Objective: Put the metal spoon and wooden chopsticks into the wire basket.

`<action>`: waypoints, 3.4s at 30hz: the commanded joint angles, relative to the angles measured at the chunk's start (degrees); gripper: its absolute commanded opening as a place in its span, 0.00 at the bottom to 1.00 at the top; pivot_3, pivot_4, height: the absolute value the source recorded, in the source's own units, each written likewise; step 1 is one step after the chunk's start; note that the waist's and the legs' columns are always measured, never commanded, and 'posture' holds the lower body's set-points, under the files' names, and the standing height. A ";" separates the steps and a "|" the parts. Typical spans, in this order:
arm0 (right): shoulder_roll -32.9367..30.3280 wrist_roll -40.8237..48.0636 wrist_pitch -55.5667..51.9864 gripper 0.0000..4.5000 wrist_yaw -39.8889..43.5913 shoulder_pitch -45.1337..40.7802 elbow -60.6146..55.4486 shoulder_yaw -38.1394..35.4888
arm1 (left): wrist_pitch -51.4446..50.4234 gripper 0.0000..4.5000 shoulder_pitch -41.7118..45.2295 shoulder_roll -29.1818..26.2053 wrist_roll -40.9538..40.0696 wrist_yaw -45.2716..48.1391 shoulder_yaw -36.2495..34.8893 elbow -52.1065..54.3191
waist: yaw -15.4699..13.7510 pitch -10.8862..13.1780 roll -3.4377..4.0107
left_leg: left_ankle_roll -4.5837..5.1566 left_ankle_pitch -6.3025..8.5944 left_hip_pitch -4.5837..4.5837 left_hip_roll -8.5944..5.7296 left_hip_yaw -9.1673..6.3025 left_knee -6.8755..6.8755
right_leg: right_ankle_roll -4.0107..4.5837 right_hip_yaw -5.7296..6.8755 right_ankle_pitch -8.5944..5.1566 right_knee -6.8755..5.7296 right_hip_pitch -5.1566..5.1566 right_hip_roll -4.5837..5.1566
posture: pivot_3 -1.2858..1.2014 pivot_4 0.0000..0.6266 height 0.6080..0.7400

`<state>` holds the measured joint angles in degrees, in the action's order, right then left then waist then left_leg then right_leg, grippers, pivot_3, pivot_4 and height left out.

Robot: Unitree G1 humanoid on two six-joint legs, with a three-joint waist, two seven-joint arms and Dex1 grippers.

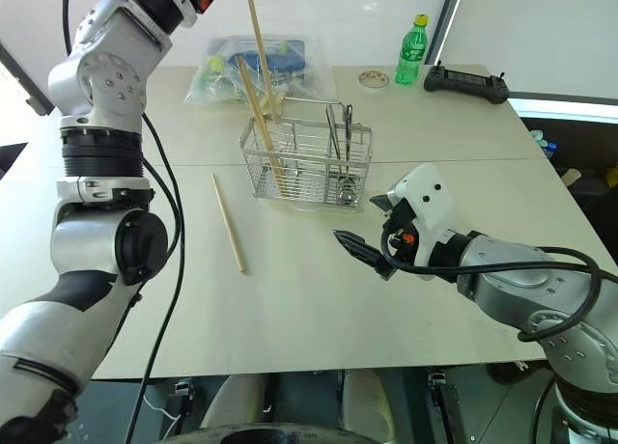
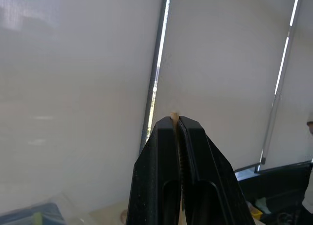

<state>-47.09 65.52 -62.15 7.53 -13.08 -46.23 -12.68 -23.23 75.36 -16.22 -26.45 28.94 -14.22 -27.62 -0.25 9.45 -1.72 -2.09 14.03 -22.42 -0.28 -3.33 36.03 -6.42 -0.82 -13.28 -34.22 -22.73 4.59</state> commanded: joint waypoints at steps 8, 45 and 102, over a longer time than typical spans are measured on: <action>-0.79 3.95 2.02 1.00 -4.11 0.39 -1.33 -2.69 | -4.32 0.20 -7.53 1.28 -1.33 2.34 3.56 9.00 | -0.37 0.00 0.00 | 0.00 0.00 -0.01 0.00 -0.01 0.02 | 0.06 -0.01 -0.03 0.00 0.01 0.00 | 0.52 0.24 0.89; -1.67 -4.97 4.18 1.00 2.09 -0.64 0.59 2.95 | -57.06 1.00 -2.59 -8.93 12.95 -21.53 3.75 -6.72 | -0.31 0.12 -0.18 | 0.05 0.04 -0.04 -0.04 -0.12 -0.08 | -0.16 0.05 -0.05 -0.06 -0.04 0.02 | 0.52 0.24 0.89; -2.66 2.86 4.44 1.00 -4.35 4.08 -2.59 -0.41 | -3.71 0.01 3.70 -9.88 13.21 -38.35 -16.16 -31.24 | -0.57 -0.01 0.03 | -0.07 -0.01 0.03 -0.07 -0.04 -0.17 | -0.17 0.04 0.02 -0.03 -0.07 0.08 | 0.52 0.24 0.89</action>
<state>-49.07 67.25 -58.75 2.84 -8.87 -47.15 -11.29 -33.93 75.20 -25.62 -11.60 -14.06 -30.60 -60.55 -0.82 9.43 -1.69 -2.16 14.01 -22.43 -0.36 -3.37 35.86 -6.58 -0.78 -13.26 -34.22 -22.79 4.68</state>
